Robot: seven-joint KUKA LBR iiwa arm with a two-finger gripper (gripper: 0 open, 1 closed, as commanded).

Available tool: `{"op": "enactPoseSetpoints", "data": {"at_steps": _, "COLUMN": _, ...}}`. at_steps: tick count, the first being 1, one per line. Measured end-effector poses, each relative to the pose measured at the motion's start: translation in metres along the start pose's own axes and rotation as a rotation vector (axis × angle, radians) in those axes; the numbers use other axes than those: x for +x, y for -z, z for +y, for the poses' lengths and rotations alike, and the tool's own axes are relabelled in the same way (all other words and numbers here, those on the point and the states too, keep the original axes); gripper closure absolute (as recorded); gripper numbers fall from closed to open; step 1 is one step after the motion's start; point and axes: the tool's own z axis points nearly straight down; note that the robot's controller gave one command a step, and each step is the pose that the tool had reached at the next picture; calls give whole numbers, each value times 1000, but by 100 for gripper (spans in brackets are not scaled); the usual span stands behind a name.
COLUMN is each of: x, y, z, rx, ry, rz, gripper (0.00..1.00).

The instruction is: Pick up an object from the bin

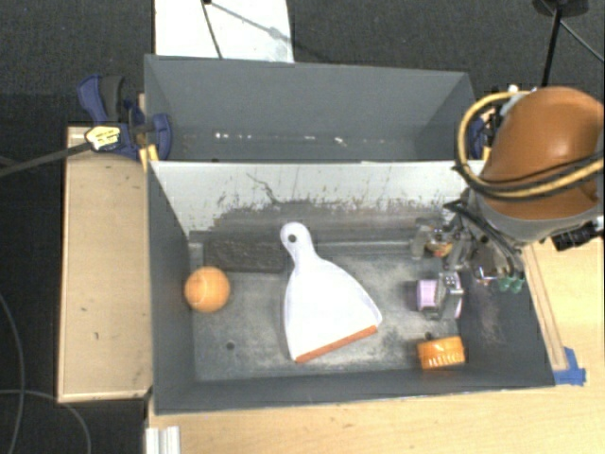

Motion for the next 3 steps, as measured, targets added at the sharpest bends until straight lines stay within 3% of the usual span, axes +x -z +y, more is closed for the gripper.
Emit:
{"op": "enactPoseSetpoints", "data": {"at_steps": 1, "x": -1, "y": 4, "z": 0, "rx": 1, "ry": 1, "rz": -8, "gripper": 0}}
{"op": "enactPoseSetpoints", "data": {"at_steps": 2, "x": -23, "y": -71, "z": -40, "rx": 2, "ry": 29, "rz": -14, "gripper": 0}}
{"op": "enactPoseSetpoints", "data": {"at_steps": 3, "x": -15, "y": -74, "z": -82, "rx": 1, "ry": -36, "rz": -8, "gripper": 0}}
